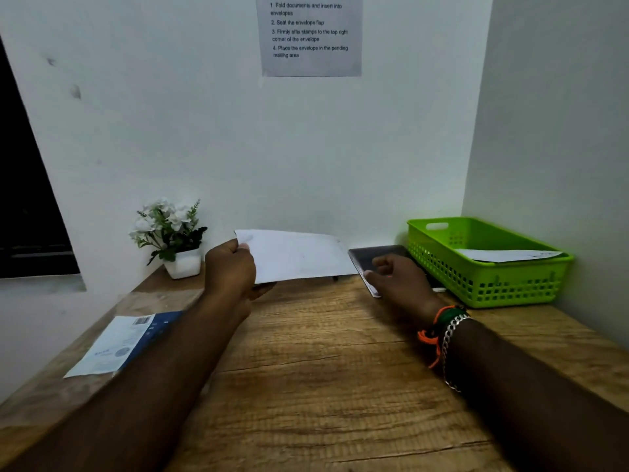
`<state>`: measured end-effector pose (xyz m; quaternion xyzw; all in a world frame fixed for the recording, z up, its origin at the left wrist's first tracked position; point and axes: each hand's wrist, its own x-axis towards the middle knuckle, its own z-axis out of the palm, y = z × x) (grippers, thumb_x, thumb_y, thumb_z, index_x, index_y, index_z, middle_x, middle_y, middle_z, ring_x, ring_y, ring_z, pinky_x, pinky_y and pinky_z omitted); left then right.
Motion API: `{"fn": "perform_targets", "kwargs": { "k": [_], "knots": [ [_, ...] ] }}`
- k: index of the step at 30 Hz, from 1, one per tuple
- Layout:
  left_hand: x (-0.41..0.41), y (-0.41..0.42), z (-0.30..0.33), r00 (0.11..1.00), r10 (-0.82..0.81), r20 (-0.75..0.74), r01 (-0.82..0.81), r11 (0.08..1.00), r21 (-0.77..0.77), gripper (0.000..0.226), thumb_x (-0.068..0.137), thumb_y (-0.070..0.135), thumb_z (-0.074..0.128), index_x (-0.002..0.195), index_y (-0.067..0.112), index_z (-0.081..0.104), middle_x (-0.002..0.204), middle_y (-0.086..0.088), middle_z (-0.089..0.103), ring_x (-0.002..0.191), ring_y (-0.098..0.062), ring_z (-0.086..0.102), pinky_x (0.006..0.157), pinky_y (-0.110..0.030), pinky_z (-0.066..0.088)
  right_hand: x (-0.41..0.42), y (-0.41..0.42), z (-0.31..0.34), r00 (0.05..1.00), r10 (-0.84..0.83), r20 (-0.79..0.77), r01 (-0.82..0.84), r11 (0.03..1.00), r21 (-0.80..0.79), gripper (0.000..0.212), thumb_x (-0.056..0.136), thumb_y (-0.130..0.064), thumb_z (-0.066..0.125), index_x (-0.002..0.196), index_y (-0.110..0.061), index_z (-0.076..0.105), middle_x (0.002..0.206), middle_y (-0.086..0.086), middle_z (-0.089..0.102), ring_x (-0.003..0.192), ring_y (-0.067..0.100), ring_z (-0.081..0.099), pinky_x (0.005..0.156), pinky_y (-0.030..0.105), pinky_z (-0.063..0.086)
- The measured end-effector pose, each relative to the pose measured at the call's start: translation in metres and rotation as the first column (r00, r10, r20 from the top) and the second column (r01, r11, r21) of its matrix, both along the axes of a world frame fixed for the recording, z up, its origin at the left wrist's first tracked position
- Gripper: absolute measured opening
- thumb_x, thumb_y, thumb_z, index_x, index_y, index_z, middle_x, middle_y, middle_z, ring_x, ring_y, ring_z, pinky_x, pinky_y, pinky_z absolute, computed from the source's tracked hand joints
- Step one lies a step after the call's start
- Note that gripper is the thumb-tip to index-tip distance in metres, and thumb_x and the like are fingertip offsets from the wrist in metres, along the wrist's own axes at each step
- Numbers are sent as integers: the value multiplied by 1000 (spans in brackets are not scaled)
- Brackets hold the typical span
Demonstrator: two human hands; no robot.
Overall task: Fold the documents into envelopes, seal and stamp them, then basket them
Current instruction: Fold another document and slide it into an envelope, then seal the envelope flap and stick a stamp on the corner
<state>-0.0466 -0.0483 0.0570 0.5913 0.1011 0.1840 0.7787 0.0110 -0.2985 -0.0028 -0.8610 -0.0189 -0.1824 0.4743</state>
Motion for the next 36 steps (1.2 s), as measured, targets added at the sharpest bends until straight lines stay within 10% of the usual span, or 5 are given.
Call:
{"fn": "perform_targets", "kwargs": {
  "k": [10,14,20,31,36],
  "knots": [
    [5,41,14,941,-327,-91,293,918,-268,19,109,15,44,116,11,61,93,-11,78,76,-23,77,53,-35,62,1,3,8,986,159,-39,-119,861,494,39,95,-40,65,92,-1,69,76,17,63,63,28,57,51,29,43],
    [5,49,11,912,-340,-230,308,937,-164,17,108,13,46,116,8,59,102,-15,71,83,-27,73,53,-40,63,-10,2,16,973,226,-52,-145,765,627,10,94,-9,68,91,0,69,73,19,63,53,25,51,41,25,42],
    [12,83,6,859,-43,-510,338,796,502,28,104,7,55,130,-3,56,98,-20,66,76,-30,64,55,-38,54,-11,-2,9,983,127,-128,-97,970,221,14,83,-14,82,88,-1,78,75,16,75,58,22,64,57,32,52],
    [19,97,-2,818,23,-574,423,652,629,12,93,-1,71,103,-5,67,86,-18,62,66,-25,59,40,-27,50,-17,0,10,997,49,-58,-66,939,-338,18,81,-35,82,85,-17,82,89,-5,76,86,11,69,74,27,51],
    [24,103,-11,834,89,-544,434,503,747,35,86,11,81,114,-3,65,105,-19,71,80,-26,68,70,-33,60,-21,-1,11,994,68,-83,-100,856,-508,20,80,-48,77,88,-29,80,92,-11,71,91,9,67,82,29,54]
  ]
}}
